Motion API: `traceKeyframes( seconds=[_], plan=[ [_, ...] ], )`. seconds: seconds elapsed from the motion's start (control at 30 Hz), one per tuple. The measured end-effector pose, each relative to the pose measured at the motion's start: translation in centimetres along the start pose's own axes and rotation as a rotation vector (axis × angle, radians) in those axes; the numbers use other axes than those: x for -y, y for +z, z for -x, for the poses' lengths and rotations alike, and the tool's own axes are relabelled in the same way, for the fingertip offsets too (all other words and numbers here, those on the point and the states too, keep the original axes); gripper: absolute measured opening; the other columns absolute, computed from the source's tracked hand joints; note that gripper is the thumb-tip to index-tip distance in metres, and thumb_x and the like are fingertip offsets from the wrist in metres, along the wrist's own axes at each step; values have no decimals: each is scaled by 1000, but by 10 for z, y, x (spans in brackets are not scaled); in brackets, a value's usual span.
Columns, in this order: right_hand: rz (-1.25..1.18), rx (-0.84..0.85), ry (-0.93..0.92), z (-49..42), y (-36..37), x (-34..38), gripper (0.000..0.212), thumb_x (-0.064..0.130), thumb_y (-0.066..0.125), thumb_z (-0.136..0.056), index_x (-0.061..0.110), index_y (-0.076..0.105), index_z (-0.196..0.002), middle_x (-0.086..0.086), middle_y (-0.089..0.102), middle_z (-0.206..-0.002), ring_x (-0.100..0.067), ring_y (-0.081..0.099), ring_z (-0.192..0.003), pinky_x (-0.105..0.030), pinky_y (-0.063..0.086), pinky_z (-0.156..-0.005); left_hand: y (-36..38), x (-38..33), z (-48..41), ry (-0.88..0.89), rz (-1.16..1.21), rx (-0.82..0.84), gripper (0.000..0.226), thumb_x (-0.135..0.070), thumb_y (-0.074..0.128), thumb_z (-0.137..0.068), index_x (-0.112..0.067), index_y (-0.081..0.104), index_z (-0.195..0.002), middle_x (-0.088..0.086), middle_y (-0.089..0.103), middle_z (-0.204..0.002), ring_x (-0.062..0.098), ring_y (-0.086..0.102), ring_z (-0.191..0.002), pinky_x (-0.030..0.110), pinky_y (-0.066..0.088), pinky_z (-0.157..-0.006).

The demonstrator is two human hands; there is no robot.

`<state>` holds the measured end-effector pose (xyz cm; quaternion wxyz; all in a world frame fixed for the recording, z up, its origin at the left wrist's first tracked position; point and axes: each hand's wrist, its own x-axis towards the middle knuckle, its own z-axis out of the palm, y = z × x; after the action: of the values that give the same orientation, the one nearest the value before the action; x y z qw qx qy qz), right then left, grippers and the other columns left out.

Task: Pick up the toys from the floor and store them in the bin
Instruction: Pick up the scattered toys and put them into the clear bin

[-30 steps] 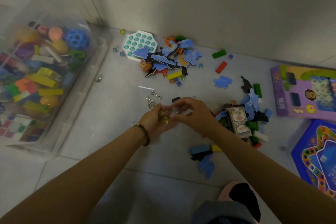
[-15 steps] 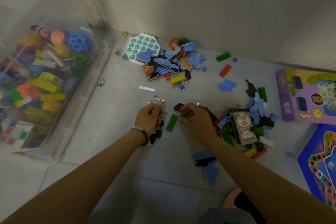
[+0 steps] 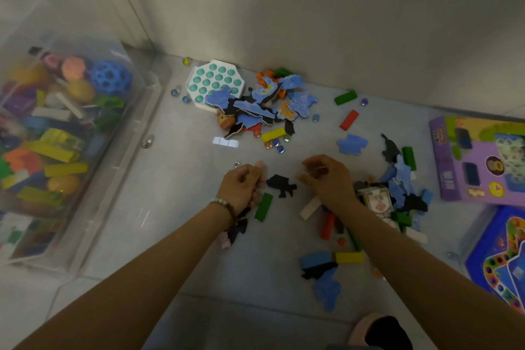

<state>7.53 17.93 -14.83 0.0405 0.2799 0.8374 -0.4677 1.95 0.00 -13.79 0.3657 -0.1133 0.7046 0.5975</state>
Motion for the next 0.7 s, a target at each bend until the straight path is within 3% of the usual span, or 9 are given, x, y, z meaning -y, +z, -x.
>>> traceKeyframes(
  seconds=[0.1, 0.2, 0.27, 0.33, 0.5, 0.63, 0.7],
  plan=[
    [140, -21, -50, -5, 6, 0, 15, 16, 69, -81, 11, 65, -95, -6, 65, -96, -11, 55, -80, -12, 41, -70, 0, -5, -8, 3, 64, -4, 33, -36, 43, -95, -14, 58, -76, 3, 57, -72, 5, 54, -49, 14, 48, -44],
    [-144, -11, 9, -9, 11, 18, 14, 15, 73, -79, 12, 65, -89, -2, 66, -86, -2, 59, -70, -6, 45, -62, 2, -9, -15, -41, 140, 30, 36, -37, 37, -97, -15, 62, -86, 8, 63, -92, 15, 59, -70, 19, 54, -53],
    [-344, 110, 2, -8, 19, 36, 13, 17, 74, -77, 17, 64, -85, 4, 66, -82, 5, 62, -66, -6, 46, -58, 4, -11, -20, -106, 211, 62, 39, -42, 34, -97, -17, 63, -90, 9, 64, -98, 18, 62, -79, 25, 54, -61],
    [-369, 202, -33, -8, 27, 47, 11, 23, 74, -77, 24, 64, -83, 8, 67, -82, 6, 63, -69, -6, 47, -60, 5, -13, -23, -176, 332, 95, 43, -46, 33, -97, -15, 62, -97, 10, 66, -102, 20, 64, -87, 29, 54, -68],
    [-268, -55, -3, -25, 23, 42, 19, 26, 74, -77, 19, 63, -89, 5, 64, -91, -2, 58, -75, -10, 48, -62, -4, -15, -34, -123, 348, 42, 41, -41, 34, -98, -15, 64, -88, 8, 61, -90, 16, 59, -72, 29, 53, -66],
    [-166, -75, 24, -34, 33, 33, 29, 25, 76, -76, 16, 61, -100, -4, 59, -108, -13, 55, -91, -10, 42, -69, -17, -16, -41, -58, 280, 11, 37, -37, 37, -98, -15, 64, -88, 9, 62, -90, 17, 61, -71, 27, 55, -61],
    [-125, -102, -3, -35, 42, 35, 31, 24, 77, -75, 17, 59, -100, -4, 52, -110, -12, 50, -88, -2, 39, -66, -22, -17, -43, -32, 272, -1, 36, -36, 37, -98, -14, 64, -87, 9, 62, -87, 18, 62, -71, 25, 56, -58]
  ],
)
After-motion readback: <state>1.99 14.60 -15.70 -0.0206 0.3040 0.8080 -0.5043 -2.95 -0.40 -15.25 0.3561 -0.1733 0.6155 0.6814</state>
